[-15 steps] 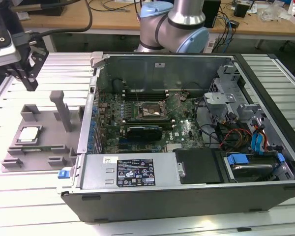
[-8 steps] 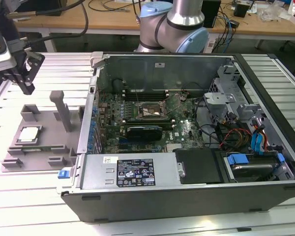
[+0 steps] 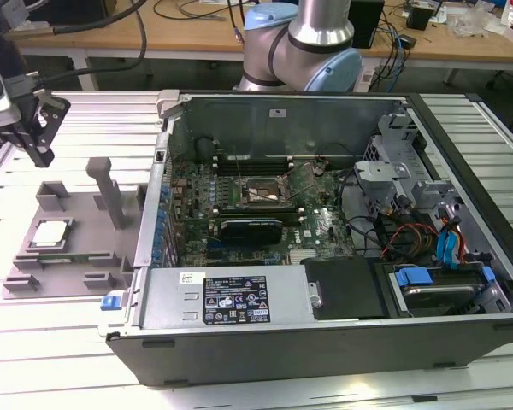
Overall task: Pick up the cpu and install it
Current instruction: 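Reach for the cpu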
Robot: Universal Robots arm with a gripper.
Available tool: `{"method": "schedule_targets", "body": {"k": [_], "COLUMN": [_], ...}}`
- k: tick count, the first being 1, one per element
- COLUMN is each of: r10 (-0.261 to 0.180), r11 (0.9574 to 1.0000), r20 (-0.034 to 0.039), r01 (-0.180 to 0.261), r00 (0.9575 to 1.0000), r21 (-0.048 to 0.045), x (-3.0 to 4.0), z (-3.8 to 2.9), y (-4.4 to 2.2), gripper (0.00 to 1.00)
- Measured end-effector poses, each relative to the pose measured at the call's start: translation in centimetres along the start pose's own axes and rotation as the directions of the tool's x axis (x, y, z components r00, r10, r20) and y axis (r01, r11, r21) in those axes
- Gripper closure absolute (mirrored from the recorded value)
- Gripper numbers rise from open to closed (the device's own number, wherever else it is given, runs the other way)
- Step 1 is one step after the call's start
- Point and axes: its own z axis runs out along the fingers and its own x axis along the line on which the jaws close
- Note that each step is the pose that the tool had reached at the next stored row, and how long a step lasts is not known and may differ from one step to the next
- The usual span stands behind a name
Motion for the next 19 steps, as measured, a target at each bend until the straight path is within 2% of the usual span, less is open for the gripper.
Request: {"method": "schedule_targets", "body": {"k": [4, 13, 19], "r10": [0.0, 0.0, 0.0], "r11": [1.0, 1.0, 1.0], "r20": [-0.0002, -0.0001, -0.0001], "r01": [0.0, 0.0, 0.0], "r00": [1.0, 1.0, 1.0], "r21": [0.0002, 0.0002, 0.0001], "x": [0.79, 2.28, 2.52], "z": [0.66, 1.26, 1.27], "y": [-0.09, -0.23, -0.24], "gripper": [0.89, 0.89, 0.89]}}
